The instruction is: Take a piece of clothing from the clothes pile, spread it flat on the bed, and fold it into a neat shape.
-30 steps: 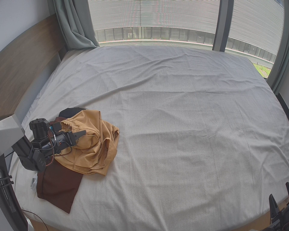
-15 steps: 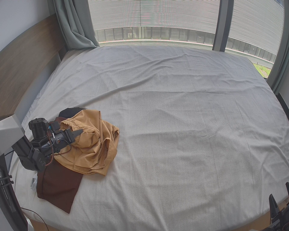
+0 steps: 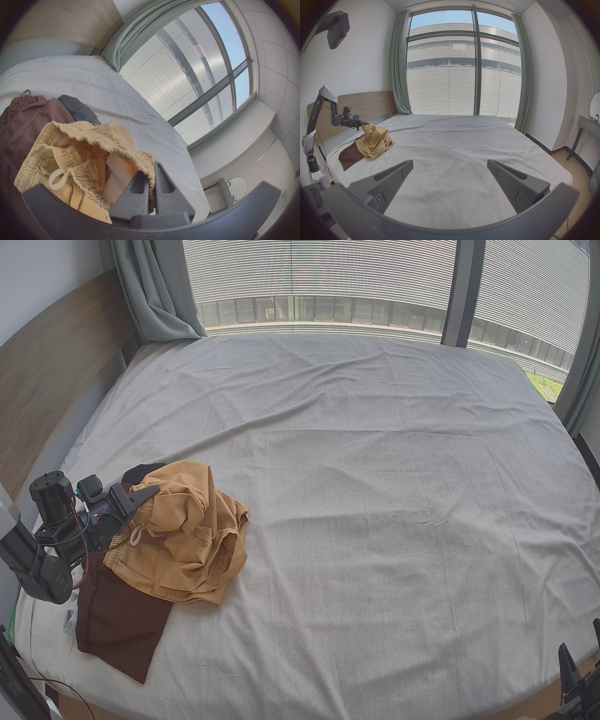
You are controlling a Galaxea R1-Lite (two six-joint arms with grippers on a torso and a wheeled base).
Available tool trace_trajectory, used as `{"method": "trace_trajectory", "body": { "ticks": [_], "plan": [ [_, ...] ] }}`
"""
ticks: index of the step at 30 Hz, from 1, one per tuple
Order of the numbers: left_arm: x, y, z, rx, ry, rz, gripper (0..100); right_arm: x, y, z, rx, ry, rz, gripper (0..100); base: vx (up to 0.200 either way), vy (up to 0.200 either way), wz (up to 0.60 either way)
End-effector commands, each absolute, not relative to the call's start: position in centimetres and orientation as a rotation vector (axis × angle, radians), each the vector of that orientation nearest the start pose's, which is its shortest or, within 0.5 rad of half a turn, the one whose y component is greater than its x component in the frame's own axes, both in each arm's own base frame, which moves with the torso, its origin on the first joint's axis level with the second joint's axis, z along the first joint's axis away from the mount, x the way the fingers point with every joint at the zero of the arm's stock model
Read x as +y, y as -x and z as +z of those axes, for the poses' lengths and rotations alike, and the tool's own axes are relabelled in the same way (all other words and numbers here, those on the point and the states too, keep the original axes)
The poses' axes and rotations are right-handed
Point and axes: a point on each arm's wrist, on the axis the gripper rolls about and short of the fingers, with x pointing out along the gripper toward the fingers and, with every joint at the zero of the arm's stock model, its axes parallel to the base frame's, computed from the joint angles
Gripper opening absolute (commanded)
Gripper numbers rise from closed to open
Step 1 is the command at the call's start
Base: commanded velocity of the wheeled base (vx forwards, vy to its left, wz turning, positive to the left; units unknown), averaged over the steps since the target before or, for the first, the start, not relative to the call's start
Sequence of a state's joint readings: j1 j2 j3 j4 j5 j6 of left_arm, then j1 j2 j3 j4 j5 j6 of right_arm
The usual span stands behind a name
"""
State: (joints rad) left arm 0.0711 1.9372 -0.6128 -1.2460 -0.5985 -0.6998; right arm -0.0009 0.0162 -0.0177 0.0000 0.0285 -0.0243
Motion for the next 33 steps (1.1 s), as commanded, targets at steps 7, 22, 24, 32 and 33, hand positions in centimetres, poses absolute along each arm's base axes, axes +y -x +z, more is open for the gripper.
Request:
{"method": "trace_trajectory", "body": {
  "ticks": [7,22,24,32,33],
  "plan": [
    [0.4,-28.3,15.9,0.172,0.678,-0.54,0,0.1,2.3,7.6,-0.003,0.025,0.028,100,0.0,0.0,0.0],
    [-0.5,-27.4,16.4,0.18,0.764,-0.547,0,0.1,2.3,7.6,-0.003,0.022,0.026,100,0.0,0.0,0.0],
    [-0.9,-27.5,16.9,0.168,0.817,-0.537,0,0.1,2.3,7.6,-0.003,0.022,0.026,100,0.0,0.0,0.0],
    [-4.5,-27.7,20.5,0.033,1.053,-0.466,0,0.1,2.3,7.6,-0.003,0.022,0.026,100,0.0,0.0,0.0],
    [-5.0,-27.8,20.6,0.025,1.064,-0.452,0,0.1,2.3,7.6,-0.003,0.022,0.026,100,0.0,0.0,0.0]
  ]
}}
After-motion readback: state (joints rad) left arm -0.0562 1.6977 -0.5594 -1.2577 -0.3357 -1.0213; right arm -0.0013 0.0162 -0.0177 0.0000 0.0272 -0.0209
